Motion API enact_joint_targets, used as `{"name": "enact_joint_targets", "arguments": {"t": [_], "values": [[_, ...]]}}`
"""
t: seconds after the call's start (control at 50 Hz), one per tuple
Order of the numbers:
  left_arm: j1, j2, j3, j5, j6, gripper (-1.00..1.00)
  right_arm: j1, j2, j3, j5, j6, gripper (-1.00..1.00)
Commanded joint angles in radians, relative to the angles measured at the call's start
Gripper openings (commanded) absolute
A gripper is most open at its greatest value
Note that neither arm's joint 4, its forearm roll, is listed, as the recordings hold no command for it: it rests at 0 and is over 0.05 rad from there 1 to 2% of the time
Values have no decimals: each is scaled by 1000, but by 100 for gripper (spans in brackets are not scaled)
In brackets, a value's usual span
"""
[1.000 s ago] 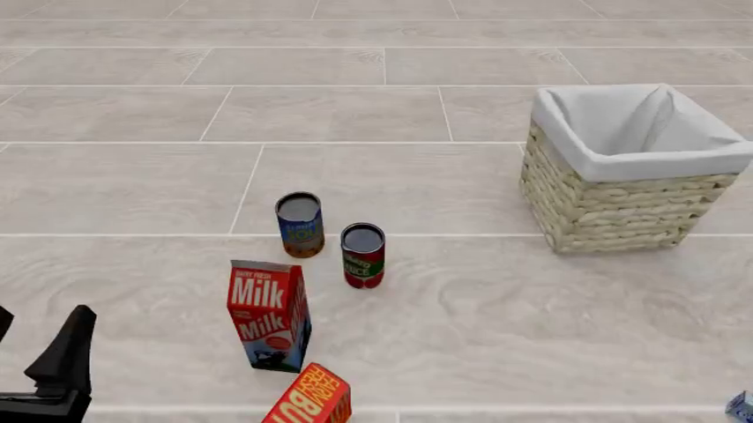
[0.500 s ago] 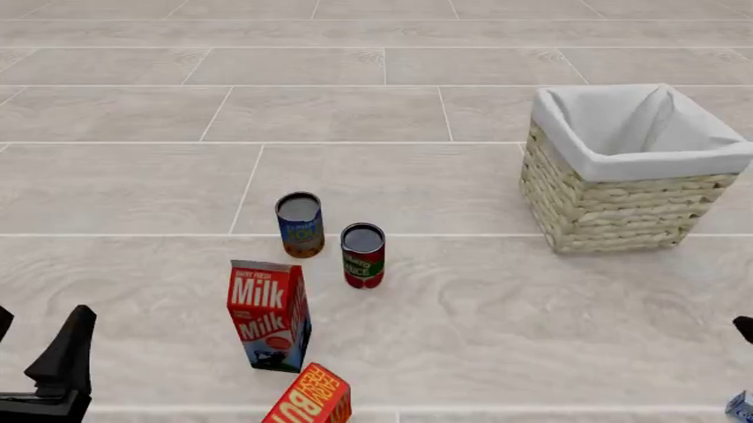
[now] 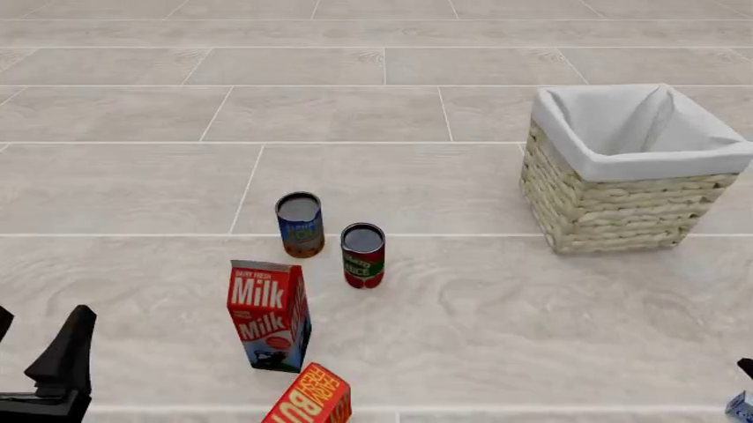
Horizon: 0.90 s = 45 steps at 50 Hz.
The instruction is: Pick the cream cheese and place it in the basket.
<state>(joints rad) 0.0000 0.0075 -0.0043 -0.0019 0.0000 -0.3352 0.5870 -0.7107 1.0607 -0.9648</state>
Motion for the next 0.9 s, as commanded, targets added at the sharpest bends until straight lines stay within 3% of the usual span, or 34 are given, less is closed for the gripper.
{"name": "enact_joint_targets", "arguments": {"t": [0.02, 0.14, 0.2, 0.32, 0.34, 0.36, 0.48, 0.66, 0.84, 0.9], "values": [[0, 0, 0, 0, 0, 100, -107, 47, 34, -33, -99, 100], [0, 0, 0, 0, 0, 100, -134, 92, 25, -61, -106, 100], [0, 0, 0, 0, 0, 100, -164, 102, 65, -96, -144, 100], [0, 0, 0, 0, 0, 100, -187, 135, 103, -142, -169, 100], [0, 0, 0, 0, 0, 100, -208, 141, 118, -161, -199, 100], [0, 0, 0, 0, 0, 100, -240, 138, 156, -186, -265, 100], [0, 0, 0, 0, 0, 100, -219, 167, 168, -214, -237, 100], [0, 0, 0, 0, 0, 100, -227, 179, 203, -236, -281, 100], [0, 0, 0, 0, 0, 100, -243, 251, 207, -320, -303, 100], [0, 0, 0, 0, 0, 100, -286, 270, 252, -386, -387, 100]]}}
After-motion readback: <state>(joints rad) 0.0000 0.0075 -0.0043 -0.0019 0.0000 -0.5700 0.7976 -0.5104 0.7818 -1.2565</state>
